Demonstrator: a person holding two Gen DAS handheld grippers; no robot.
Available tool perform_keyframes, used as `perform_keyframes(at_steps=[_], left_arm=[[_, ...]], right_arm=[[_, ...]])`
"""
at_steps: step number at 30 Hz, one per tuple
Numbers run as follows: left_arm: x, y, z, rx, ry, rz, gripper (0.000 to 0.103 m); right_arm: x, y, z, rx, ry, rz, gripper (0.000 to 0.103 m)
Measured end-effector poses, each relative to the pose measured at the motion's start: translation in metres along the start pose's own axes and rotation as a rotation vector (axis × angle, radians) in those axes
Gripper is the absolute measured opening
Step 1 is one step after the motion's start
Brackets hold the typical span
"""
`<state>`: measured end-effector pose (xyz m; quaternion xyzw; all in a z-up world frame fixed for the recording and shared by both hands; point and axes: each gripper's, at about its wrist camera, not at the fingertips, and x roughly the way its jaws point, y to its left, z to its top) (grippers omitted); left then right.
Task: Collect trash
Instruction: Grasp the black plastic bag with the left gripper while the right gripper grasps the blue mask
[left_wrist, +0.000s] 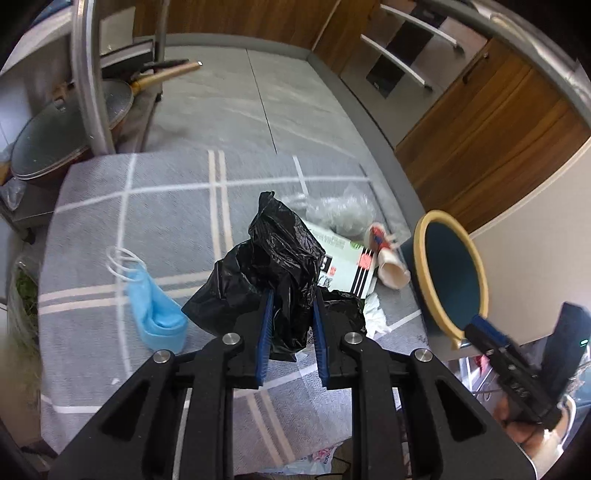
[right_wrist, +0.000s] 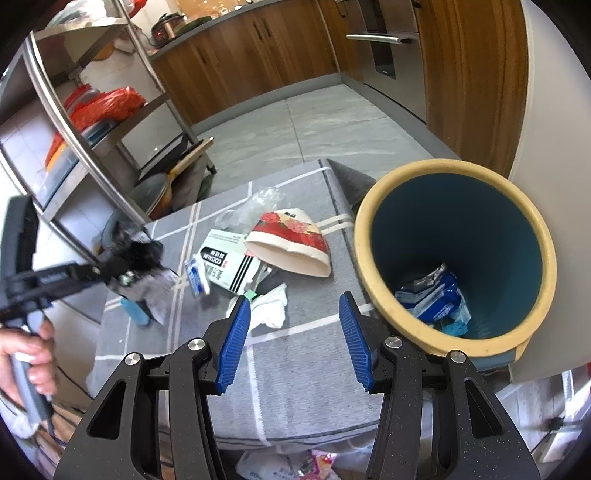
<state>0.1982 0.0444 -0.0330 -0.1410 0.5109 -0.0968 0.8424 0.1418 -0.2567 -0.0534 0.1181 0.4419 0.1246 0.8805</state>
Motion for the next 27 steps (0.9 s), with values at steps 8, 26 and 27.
perform_keyframes(at_steps=[8, 26, 27], left_arm=[[-0.047, 0.024, 0.011, -0.058, -0.092, -0.022, 0.019], [-0.12, 0.11, 0.019, -0.285, -0.318, -0.002, 0.019], [-0.121, 0.113, 0.019, -0.293, -0.322, -0.003, 0.019]], right_arm=[[0.019, 0.031, -0.006, -0.053, 0.055, 0.061, 0.052], [0.125, 0.206, -0.022, -0.234, 0.165, 0.33, 0.059], [0.132, 0.21, -0.023, -0.235, 0.176, 0.335, 0.059]])
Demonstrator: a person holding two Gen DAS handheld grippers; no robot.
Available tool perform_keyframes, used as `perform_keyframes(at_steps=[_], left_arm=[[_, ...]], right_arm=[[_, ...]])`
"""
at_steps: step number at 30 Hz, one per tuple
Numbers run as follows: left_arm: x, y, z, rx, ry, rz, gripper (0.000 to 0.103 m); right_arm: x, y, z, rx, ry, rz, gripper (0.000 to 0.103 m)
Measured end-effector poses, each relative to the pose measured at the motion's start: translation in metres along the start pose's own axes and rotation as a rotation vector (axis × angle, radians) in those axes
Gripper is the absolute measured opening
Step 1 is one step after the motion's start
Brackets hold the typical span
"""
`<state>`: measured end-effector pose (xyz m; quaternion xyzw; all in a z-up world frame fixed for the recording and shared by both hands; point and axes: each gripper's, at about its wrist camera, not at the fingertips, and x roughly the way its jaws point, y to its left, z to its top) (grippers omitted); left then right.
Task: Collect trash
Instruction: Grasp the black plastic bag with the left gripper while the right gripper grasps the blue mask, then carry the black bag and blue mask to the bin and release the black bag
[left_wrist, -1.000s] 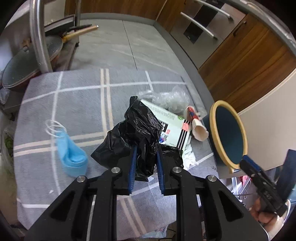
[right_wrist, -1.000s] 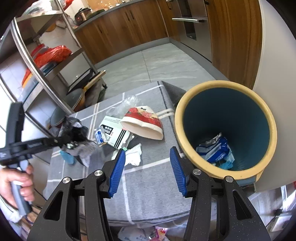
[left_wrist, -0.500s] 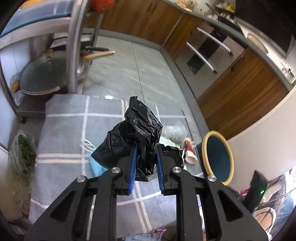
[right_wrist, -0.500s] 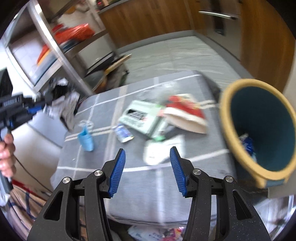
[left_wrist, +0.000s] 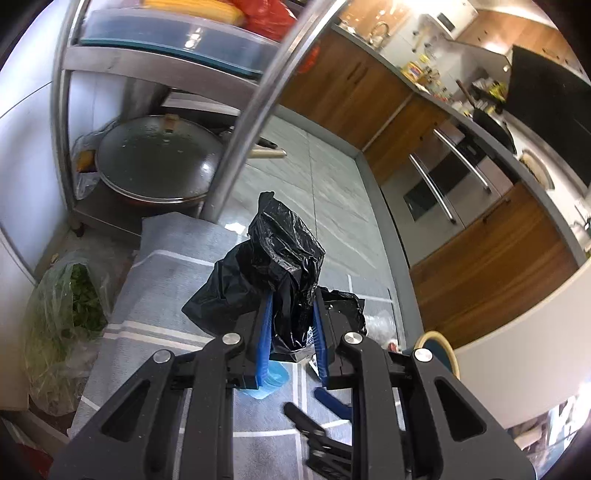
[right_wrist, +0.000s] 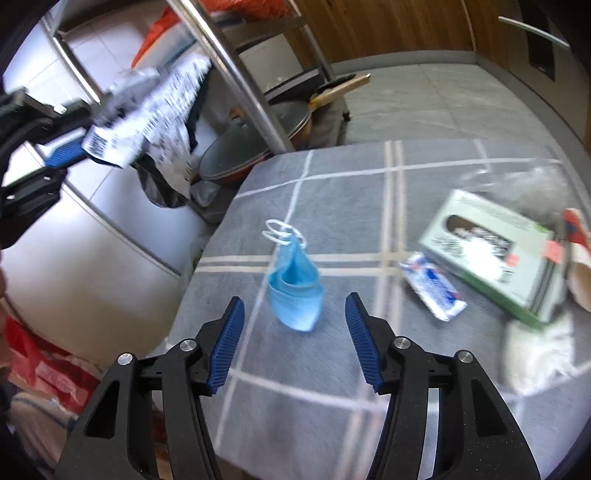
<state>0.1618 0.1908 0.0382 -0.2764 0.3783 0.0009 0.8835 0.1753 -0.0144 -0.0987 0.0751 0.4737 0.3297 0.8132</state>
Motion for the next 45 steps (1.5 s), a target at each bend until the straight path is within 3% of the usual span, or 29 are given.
perform_keyframes(at_steps=[5, 6, 7, 13, 20, 32, 45], left_arm=[[-0.002, 0.009, 0.004, -0.026, -0.006, -0.009, 0.019], [-0.001, 0.008, 0.004, -0.024, -0.005, -0.009, 0.019], [0.0, 0.007, 0.003, -0.022, -0.004, -0.009, 0.019], [0.004, -0.005, 0.001, 0.007, -0.004, -0.013, 0.019], [0.004, -0.024, 0.0, 0.031, -0.017, -0.031, 0.019], [0.009, -0.066, -0.008, 0.072, -0.015, -0.094, 0.019], [0.027, -0.138, -0.039, 0.183, 0.042, -0.166, 0.019]], right_arm=[[0.033, 0.008, 0.006, -0.01, 0.043, -0.023, 0.059], [0.039, 0.008, 0.006, -0.007, 0.051, -0.035, 0.054], [0.043, 0.006, 0.007, -0.005, 0.059, -0.04, 0.039], [0.032, 0.01, 0.002, -0.023, 0.051, -0.027, 0.032], [-0.015, -0.006, -0.001, -0.026, 0.0, -0.039, 0.025], [-0.137, -0.045, -0.011, -0.006, -0.157, -0.11, 0.02], [-0.243, -0.117, -0.044, 0.1, -0.268, -0.264, 0.02]])
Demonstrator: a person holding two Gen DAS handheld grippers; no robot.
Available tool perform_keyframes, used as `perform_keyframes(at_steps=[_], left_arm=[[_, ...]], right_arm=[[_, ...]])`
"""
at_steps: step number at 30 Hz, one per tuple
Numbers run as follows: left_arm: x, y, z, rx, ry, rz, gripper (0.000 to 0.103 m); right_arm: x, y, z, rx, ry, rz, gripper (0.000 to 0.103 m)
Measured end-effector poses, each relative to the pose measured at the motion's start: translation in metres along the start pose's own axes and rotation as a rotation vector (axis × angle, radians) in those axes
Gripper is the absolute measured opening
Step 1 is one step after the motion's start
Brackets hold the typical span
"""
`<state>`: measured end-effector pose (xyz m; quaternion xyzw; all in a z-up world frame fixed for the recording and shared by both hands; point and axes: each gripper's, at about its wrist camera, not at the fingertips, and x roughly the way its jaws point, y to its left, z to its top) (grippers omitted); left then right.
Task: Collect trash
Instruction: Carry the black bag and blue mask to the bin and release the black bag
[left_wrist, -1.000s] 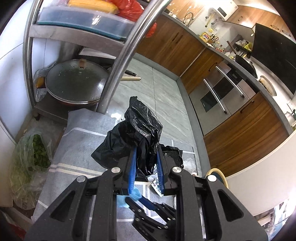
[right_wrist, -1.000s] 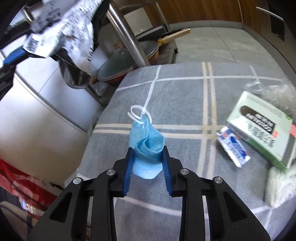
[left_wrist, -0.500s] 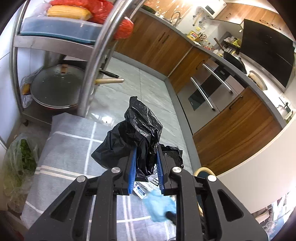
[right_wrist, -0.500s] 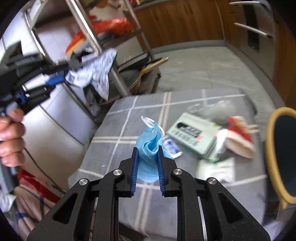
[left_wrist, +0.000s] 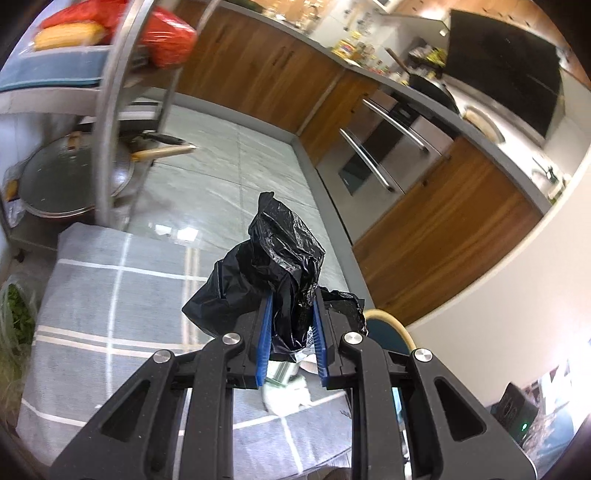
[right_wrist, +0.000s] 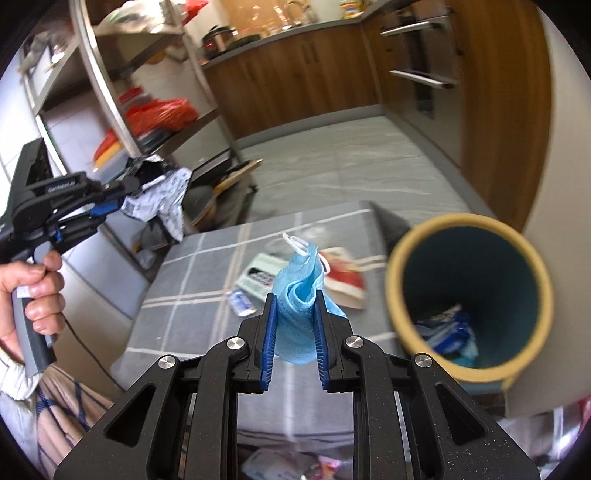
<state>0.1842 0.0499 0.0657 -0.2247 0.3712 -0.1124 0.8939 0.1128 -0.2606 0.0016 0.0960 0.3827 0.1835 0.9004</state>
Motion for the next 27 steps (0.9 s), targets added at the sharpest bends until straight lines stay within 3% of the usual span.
perform_keyframes(at_steps=[14, 27], left_arm=[[0.05, -0.094, -0.033, 0.144, 0.09, -0.07, 0.019], [0.1, -0.161, -0.06, 0.283, 0.178, -0.143, 0.019]], right_arm=[[-0.046, -0.088, -0.014, 0.148, -0.104, -0.142, 0.02], [-0.054, -0.131, -0.025, 0.258, -0.111, -0.206, 0.02]])
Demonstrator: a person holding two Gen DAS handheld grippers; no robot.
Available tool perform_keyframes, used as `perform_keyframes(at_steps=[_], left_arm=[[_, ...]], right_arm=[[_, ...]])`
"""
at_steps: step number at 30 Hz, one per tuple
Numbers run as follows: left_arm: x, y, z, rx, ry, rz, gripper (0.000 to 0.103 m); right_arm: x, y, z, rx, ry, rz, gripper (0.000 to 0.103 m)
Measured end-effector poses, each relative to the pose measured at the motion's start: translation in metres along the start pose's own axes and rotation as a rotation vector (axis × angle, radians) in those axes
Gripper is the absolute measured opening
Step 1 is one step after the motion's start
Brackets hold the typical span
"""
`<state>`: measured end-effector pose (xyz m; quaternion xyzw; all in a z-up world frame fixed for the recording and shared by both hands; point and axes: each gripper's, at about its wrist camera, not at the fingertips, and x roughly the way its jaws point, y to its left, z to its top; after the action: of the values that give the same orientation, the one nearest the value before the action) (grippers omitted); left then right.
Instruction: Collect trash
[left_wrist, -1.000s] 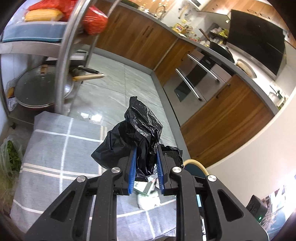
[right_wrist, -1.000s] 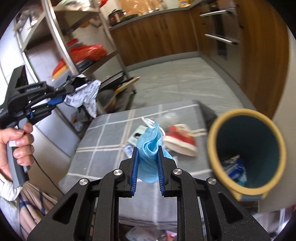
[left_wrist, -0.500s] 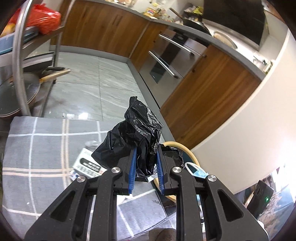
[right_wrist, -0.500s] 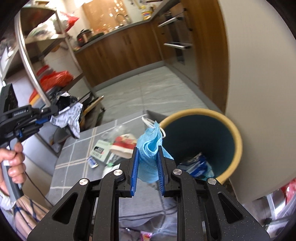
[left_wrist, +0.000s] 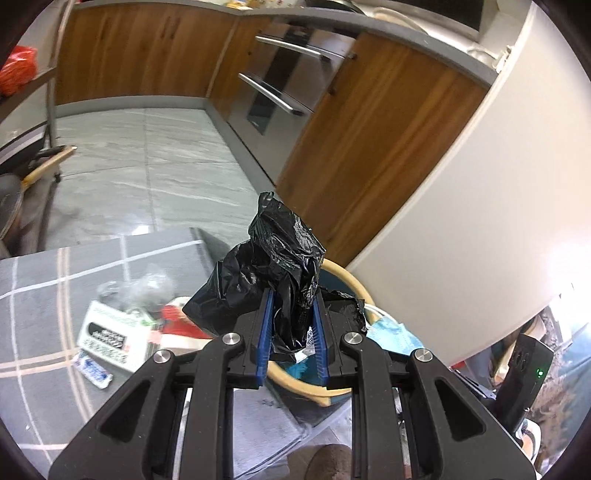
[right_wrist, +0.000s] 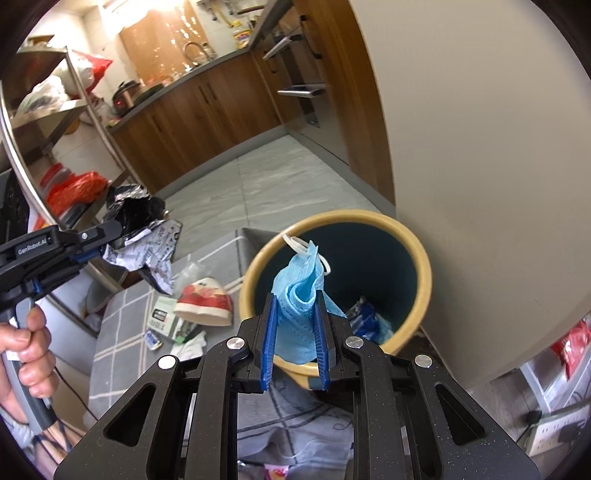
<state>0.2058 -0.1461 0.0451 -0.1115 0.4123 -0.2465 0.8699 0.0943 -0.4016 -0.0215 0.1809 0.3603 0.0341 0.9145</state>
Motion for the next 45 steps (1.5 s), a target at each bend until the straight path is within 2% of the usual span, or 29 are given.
perform_keyframes(at_steps=[15, 19, 21, 23, 39, 42, 45], left_arm=[[0.123, -0.027, -0.014, 0.087, 0.204, -0.061, 0.02], [0.138, -0.029, -0.02, 0.11, 0.235, -0.05, 0.033], [0.138, -0.03, -0.02, 0.123, 0.227, -0.04, 0.046], [0.134, -0.03, -0.021, 0.126, 0.214, -0.039, 0.053], [0.078, -0.001, -0.007, 0.122, 0.116, 0.021, 0.064], [0.065, 0.006, -0.006, 0.117, 0.099, 0.033, 0.066], [0.052, 0.019, -0.005, 0.105, 0.082, 0.05, 0.07]], right_arm=[[0.008, -0.021, -0.002, 0.08, -0.003, -0.081, 0.02], [0.011, -0.024, -0.002, 0.092, -0.004, -0.091, 0.02], [0.014, -0.023, -0.001, 0.092, -0.001, -0.092, 0.02], [0.015, -0.022, 0.0, 0.089, 0.001, -0.092, 0.02], [0.046, -0.007, -0.001, 0.035, 0.068, -0.101, 0.021], [0.053, -0.002, -0.002, 0.023, 0.081, -0.106, 0.024], [0.057, 0.003, -0.001, 0.022, 0.084, -0.107, 0.032]])
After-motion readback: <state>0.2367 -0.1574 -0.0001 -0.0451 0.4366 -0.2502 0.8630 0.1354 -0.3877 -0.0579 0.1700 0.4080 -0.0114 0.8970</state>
